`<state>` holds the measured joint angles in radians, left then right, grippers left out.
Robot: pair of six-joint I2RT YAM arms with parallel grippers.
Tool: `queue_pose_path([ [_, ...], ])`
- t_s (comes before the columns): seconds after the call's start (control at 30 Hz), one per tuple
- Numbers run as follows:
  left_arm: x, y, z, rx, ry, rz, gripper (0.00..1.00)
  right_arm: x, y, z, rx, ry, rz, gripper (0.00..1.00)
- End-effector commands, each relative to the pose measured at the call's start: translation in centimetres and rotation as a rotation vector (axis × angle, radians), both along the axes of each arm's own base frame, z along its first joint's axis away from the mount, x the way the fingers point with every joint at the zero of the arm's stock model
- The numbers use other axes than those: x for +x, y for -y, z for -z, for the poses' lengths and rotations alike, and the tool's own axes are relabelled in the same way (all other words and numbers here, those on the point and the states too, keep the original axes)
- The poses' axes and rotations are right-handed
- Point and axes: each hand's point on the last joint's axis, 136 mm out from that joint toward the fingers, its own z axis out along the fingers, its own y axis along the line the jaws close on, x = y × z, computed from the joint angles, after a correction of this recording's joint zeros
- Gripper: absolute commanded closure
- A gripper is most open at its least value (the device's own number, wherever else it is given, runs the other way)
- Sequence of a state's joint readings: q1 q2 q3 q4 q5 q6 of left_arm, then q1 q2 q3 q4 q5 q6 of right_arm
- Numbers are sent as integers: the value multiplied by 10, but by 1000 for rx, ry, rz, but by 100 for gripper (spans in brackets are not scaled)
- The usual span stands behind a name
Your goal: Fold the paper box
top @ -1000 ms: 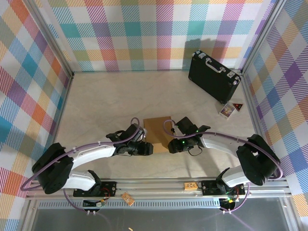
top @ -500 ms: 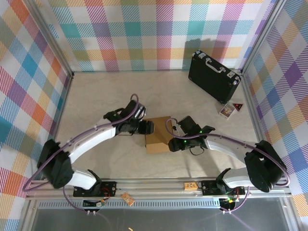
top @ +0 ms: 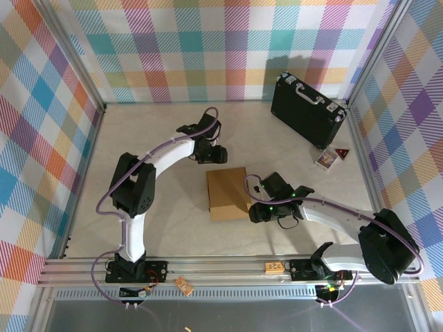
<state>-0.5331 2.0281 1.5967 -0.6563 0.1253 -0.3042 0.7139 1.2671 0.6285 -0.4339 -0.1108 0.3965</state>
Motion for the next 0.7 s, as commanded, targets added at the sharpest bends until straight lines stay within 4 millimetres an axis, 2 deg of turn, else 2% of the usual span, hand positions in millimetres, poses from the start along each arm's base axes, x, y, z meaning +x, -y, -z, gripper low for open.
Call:
queue_pose_path([
  [0.0, -13, -3, 4, 13, -50, 40, 43, 5, -3, 4, -16, -9, 17, 50],
  [0.17, -35, -7, 7, -21, -83, 49, 43, 20, -3, 10, -72, 2, 41, 50],
  [0.33, -73, -29, 11, -19, -122, 27, 43, 40, -3, 9, -108, 27, 50, 51],
  [0.67, -148, -71, 13, -57, -134, -50, 41, 77, -20, 8, -89, 17, 27, 50],
])
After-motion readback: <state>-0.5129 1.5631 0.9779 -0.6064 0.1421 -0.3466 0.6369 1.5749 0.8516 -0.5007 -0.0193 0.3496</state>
